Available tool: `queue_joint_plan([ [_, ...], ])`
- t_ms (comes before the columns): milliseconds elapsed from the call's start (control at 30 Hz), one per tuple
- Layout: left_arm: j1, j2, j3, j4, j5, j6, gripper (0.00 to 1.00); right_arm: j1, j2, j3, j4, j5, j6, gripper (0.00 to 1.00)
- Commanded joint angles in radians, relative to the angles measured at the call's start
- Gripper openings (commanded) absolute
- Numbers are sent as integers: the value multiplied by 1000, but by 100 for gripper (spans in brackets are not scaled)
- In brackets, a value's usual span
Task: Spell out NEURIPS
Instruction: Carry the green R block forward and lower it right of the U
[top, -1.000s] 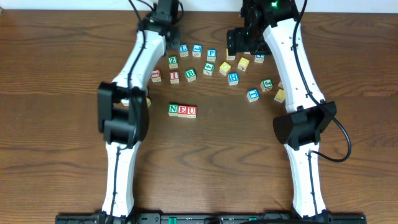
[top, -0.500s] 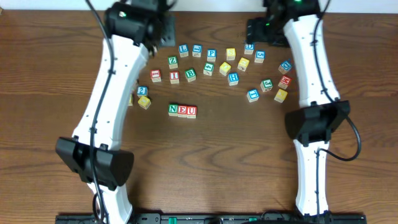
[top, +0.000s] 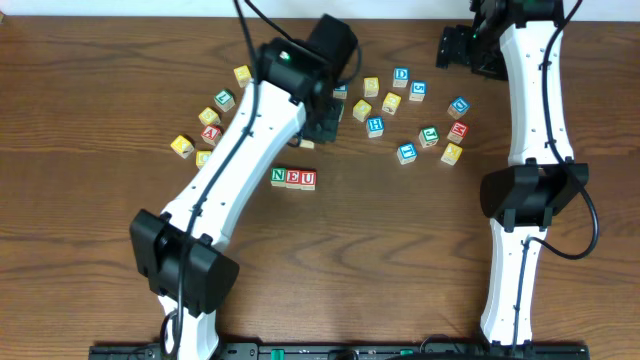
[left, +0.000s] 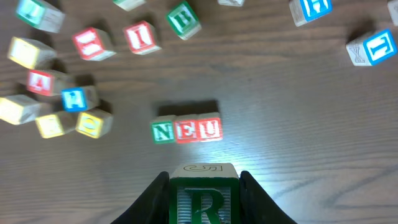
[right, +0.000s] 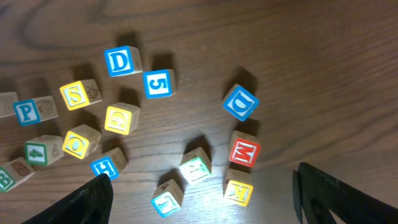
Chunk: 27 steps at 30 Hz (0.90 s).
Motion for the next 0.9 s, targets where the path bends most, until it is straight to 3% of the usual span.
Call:
queue_joint_plan([
  [0, -24, 17, -68, 38, 31, -40, 24, -6, -8, -3, -9, -4, -5, 90],
  [567, -84, 19, -433, 405, 13, -208, 24, -6, -8, -3, -19, -4, -5, 91],
  [867, -113, 24, -589, 585, -78, -286, 23, -6, -8, -3, -19, -4, -5, 91],
])
